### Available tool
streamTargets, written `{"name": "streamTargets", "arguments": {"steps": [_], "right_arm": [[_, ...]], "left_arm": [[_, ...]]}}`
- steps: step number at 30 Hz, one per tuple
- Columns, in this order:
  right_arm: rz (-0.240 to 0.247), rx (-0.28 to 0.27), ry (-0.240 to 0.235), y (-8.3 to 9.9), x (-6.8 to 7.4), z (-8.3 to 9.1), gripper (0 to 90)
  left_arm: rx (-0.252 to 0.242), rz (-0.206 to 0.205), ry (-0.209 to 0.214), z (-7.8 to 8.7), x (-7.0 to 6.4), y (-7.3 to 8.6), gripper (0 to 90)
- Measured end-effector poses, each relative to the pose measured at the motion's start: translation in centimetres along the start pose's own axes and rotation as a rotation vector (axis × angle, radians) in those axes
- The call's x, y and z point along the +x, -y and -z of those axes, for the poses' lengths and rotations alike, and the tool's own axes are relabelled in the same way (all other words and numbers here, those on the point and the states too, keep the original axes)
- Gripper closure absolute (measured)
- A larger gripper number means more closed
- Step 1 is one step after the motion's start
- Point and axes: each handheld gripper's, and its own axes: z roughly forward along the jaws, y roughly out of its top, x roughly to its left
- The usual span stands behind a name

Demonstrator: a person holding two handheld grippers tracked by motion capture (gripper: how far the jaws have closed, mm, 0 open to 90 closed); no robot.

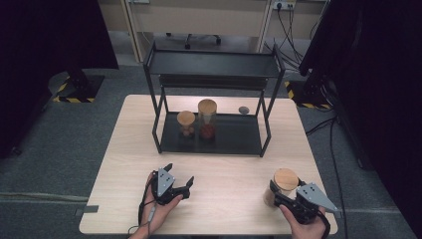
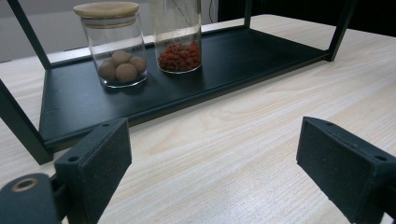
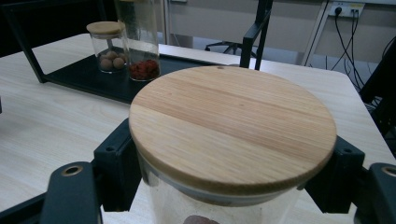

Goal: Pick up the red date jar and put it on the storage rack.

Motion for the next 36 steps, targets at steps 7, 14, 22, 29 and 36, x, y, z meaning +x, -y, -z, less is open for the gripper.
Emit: {"name": "streamTargets", "arguments": {"steps": [7, 14, 22, 29, 36], "right_arm": [[0.018, -0.015, -0.014, -0.9, 0.4, 0.0, 25.4], [0.036, -0.033, -0.032, -2.3, 0.8, -0.3, 25.4], [0.045, -0.034, -0.052, -3.6, 0.9, -1.0, 25.4], [0.05, -0.042, -0.06, -4.4, 1.0, -1.6, 25.4], [0.064, -0.053, -0.07, -5.6, 1.2, -2.2, 25.5]], "left_arm": [[0.001, 0.0, 0.001, 0.0, 0.0, 0.0, 10.0], [0.0, -0.003, 0.001, 0.0, 0.0, 0.0, 10.0], [0.001, -0.003, 0.002, 0.0, 0.0, 0.0, 10.0], [0.001, -0.004, 0.002, 0.0, 0.0, 0.0, 10.0], [0.002, -0.003, 0.002, 0.0, 0.0, 0.0, 10.0]]}}
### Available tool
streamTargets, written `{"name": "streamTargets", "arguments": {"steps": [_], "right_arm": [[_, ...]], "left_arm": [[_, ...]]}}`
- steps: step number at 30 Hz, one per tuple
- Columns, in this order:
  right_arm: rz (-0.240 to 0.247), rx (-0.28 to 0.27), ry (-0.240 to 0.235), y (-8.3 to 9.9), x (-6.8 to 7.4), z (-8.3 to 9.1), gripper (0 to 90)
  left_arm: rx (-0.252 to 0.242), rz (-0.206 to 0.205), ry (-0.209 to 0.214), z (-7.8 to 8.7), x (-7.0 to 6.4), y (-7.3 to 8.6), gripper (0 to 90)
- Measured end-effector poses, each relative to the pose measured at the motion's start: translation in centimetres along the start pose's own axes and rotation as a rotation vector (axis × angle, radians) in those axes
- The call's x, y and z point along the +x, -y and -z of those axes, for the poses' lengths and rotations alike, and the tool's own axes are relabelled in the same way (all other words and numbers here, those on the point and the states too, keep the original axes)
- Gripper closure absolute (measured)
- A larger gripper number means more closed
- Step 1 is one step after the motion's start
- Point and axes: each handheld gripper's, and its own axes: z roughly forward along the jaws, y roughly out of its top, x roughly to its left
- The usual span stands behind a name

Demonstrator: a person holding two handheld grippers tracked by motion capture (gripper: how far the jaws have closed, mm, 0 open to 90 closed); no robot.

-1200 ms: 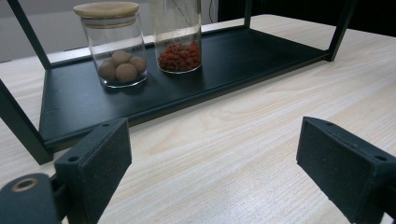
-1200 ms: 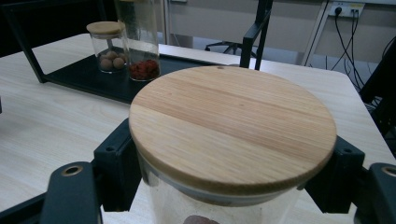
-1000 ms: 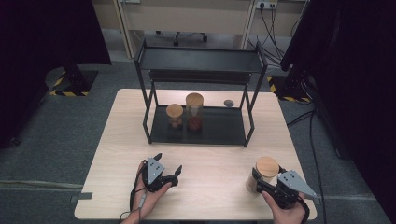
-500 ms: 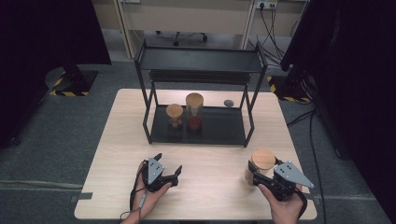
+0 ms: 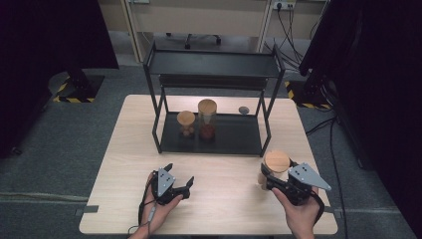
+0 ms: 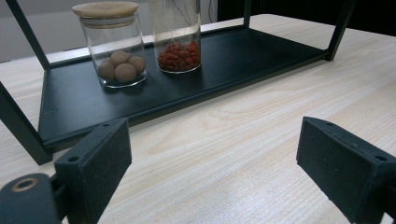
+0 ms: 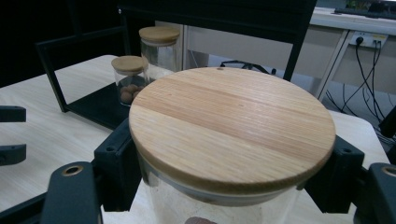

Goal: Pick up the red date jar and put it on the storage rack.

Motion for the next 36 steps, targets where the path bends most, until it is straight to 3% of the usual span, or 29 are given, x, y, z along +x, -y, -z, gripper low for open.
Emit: {"name": "streamTargets", "arguments": {"steps": [36], "right_arm": [[0.012, -0.029, -0.032, -4.2, 0.5, -4.6, 25.5]], "left_arm": [[0.001, -0.001, 0.002, 0.0, 0.0, 0.0, 10.0]]}}
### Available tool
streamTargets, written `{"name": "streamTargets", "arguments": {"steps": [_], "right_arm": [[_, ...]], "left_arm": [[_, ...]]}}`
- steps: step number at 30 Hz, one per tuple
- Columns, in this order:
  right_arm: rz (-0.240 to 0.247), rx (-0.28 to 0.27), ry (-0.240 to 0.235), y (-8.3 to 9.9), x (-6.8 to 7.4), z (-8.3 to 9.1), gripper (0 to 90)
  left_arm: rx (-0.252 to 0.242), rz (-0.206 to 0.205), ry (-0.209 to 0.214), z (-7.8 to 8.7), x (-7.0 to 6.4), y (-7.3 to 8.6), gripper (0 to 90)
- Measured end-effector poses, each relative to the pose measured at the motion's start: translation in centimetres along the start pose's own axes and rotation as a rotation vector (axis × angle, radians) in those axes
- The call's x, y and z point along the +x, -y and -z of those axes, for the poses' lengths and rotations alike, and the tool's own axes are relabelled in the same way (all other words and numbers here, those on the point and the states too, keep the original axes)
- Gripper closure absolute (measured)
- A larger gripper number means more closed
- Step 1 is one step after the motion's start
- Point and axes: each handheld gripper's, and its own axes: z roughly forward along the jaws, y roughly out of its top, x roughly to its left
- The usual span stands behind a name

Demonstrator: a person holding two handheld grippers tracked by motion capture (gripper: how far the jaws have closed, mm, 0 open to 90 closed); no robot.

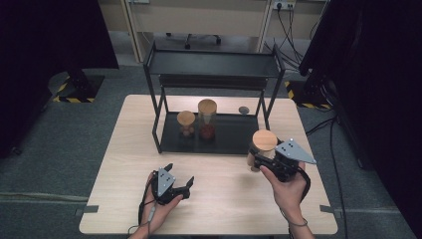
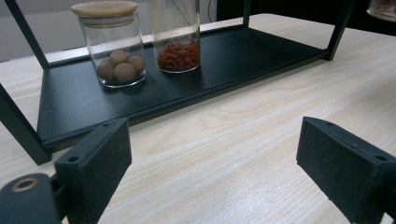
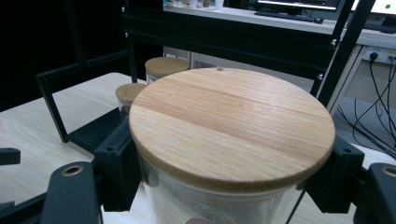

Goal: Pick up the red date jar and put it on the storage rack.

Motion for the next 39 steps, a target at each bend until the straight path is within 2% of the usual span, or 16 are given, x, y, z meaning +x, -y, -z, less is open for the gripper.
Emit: {"name": "streamTargets", "arguments": {"steps": [24, 39], "right_arm": [[-0.015, -0.014, 0.01, -2.1, -0.8, -2.8, 25.5], [-0.019, 0.008, 0.009, -2.8, -0.9, -5.0, 25.5]], "left_arm": [[0.0, -0.002, 0.001, 0.0, 0.0, 0.0, 10.0], [0.0, -0.003, 0.003, 0.0, 0.0, 0.0, 10.1]]}}
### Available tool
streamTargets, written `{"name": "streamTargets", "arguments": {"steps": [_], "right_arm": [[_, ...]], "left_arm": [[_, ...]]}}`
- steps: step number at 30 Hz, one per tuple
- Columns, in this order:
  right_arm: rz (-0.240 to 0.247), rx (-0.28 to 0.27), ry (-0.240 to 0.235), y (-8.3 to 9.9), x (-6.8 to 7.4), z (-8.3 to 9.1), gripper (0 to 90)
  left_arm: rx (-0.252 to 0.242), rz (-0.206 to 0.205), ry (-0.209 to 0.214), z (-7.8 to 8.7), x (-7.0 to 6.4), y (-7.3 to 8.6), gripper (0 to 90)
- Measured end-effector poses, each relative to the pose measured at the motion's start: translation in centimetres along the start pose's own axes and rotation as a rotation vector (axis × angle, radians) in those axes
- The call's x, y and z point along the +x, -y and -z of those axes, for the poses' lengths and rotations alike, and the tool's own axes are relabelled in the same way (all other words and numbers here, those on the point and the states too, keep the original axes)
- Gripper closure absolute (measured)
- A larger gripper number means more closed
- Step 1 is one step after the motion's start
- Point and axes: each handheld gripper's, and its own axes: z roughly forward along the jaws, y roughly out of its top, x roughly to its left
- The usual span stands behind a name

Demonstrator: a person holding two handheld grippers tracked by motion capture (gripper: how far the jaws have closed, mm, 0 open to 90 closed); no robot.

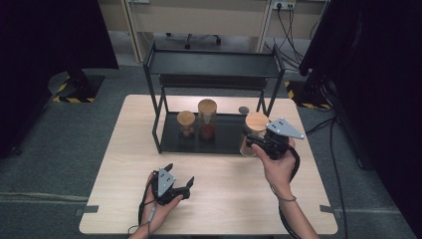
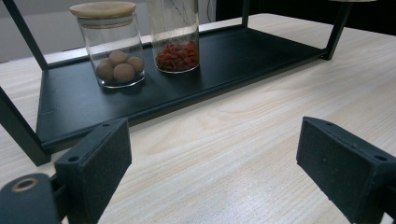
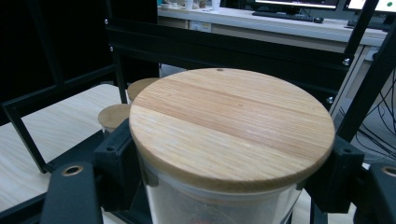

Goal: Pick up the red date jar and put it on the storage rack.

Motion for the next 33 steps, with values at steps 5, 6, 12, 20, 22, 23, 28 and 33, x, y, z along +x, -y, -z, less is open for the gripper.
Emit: {"name": "streamTargets", "arguments": {"steps": [5, 6, 12, 20, 22, 23, 28, 33], "right_arm": [[-0.002, 0.007, 0.001, -0.1, -0.1, -0.7, 25.5], [-0.003, 0.009, 0.001, -0.2, -0.1, -0.9, 25.5], [-0.018, 0.014, 0.008, -0.2, -0.2, -1.9, 25.5], [-0.021, 0.024, 0.016, -0.4, -0.3, -3.6, 25.5], [-0.021, 0.024, 0.017, -0.4, -0.3, -3.7, 25.5], [-0.024, 0.026, 0.018, -0.4, -0.2, -4.0, 25.5], [-0.025, 0.036, 0.019, -0.3, -0.2, -4.8, 25.5], [-0.029, 0.045, 0.027, -0.2, -0.4, -5.7, 25.5]], "left_arm": [[0.0, -0.001, 0.0, 0.0, 0.0, 0.0, 10.0], [0.0, -0.001, 0.0, 0.0, 0.0, 0.0, 10.0], [0.002, -0.001, 0.0, 0.0, 0.0, 0.0, 10.1], [0.0, -0.003, 0.001, 0.0, 0.0, 0.0, 10.1], [0.0, -0.004, 0.002, 0.0, 0.0, 0.0, 10.1], [0.0, -0.004, 0.002, 0.0, 0.0, 0.0, 10.1], [-0.003, -0.003, 0.002, 0.0, -0.1, 0.0, 10.1], [-0.001, -0.004, 0.002, 0.0, 0.0, 0.0, 10.1]]}}
